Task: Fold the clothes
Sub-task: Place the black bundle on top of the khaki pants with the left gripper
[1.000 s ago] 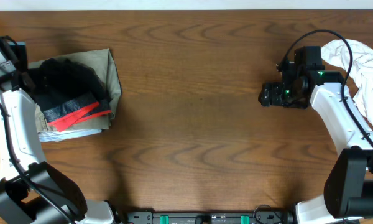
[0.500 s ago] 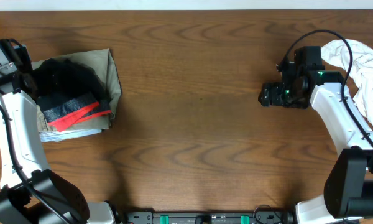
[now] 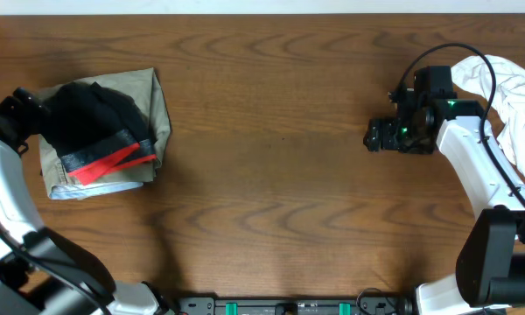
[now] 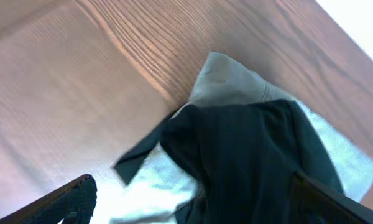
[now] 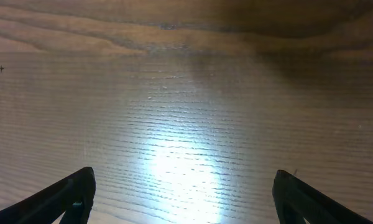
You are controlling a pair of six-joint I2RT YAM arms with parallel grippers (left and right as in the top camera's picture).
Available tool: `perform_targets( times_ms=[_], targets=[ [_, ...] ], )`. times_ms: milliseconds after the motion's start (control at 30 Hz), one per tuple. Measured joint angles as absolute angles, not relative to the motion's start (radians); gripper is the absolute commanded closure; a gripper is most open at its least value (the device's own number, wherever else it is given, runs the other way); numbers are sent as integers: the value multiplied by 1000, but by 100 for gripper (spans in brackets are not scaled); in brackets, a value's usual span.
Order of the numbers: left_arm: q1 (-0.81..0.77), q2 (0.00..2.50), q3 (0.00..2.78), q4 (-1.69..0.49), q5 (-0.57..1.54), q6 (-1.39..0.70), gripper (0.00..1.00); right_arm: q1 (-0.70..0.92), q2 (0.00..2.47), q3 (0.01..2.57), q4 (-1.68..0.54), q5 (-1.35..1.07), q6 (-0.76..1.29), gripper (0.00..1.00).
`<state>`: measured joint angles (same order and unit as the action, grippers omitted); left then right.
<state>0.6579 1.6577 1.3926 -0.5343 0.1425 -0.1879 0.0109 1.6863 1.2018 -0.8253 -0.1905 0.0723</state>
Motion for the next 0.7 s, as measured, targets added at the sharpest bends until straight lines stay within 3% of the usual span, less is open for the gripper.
perform_targets(
  times_ms=[400, 433, 600, 700],
  targets=[
    [694, 1859, 1393, -377, 429, -270, 2, 11, 1686, 1202, -845, -191, 72, 11],
    [694, 1860, 1393, -362, 445, -273, 7, 11, 1686, 1202, -846, -191, 72, 12],
    [696, 1861, 1393, -263, 518, -287, 62, 11, 1686, 1202, -847, -191, 72, 12],
    [696, 1861, 1393, -204, 557, -290, 74, 11, 1686, 1202, -848, -190, 72, 12]
  ],
)
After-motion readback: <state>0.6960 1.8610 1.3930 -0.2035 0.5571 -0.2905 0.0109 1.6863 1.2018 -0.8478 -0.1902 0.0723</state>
